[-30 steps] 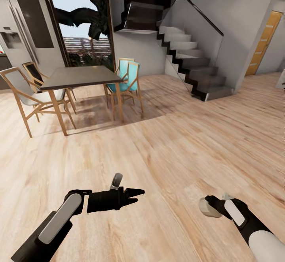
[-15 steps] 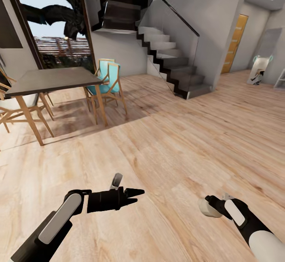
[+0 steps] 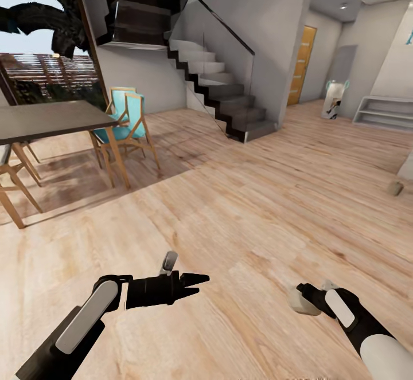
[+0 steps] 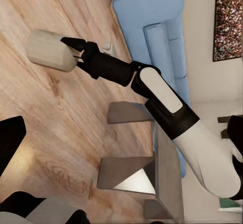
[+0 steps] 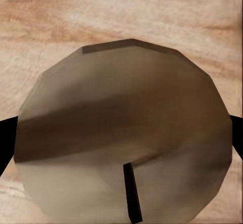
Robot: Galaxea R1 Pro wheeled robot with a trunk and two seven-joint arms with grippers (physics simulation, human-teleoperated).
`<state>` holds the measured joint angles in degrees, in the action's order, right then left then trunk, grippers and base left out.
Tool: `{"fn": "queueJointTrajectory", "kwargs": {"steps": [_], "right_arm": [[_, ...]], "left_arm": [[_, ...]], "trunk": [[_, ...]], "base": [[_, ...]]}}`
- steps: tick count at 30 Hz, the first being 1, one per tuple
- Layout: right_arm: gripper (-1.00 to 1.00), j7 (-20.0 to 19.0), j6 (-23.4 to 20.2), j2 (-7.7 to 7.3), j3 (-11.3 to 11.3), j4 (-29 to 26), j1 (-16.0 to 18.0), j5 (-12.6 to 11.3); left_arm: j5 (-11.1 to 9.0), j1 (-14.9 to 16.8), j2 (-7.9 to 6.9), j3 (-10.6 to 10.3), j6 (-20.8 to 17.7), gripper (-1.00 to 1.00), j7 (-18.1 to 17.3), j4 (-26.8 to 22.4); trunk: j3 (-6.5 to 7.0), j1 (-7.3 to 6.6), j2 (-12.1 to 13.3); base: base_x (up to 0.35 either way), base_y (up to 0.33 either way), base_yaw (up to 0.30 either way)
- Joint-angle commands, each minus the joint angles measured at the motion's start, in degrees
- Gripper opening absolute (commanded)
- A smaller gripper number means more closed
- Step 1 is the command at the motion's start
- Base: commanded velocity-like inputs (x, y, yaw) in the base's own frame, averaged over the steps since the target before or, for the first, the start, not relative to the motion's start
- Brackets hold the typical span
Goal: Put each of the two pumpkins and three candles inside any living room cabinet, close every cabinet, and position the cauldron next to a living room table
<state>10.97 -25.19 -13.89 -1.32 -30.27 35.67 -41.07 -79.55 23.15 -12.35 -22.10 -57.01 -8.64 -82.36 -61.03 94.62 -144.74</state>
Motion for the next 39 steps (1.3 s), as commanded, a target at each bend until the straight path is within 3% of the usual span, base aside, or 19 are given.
{"fn": "queueJointTrajectory", "kwargs": {"steps": [1,19,39], "right_arm": [[-1.00,0.5,-0.2,0.00,-0.1,-0.1,0.0,-0.6],[-1.00,0.5,-0.2,0.00,-0.1,-0.1,0.0,-0.6],[-1.00,0.5,-0.2,0.09,-0.1,-0.1,0.0,-0.6]], "left_arm": [[0.5,0.0,-0.04,-0.1,0.0,1.00,-0.6,0.0],[0.6,0.0,-0.04,-0.1,0.0,1.00,-0.6,0.0],[0.6,0.0,-0.04,-0.1,0.0,1.00,-0.6,0.0]], "trunk": [[-0.03,-0.01,0.0],[0.38,-0.01,0.0],[0.61,-0.01,0.0]], "base": [[0.000,0.000,-0.293],[0.026,0.000,-0.293],[0.305,0.000,-0.231]]}}
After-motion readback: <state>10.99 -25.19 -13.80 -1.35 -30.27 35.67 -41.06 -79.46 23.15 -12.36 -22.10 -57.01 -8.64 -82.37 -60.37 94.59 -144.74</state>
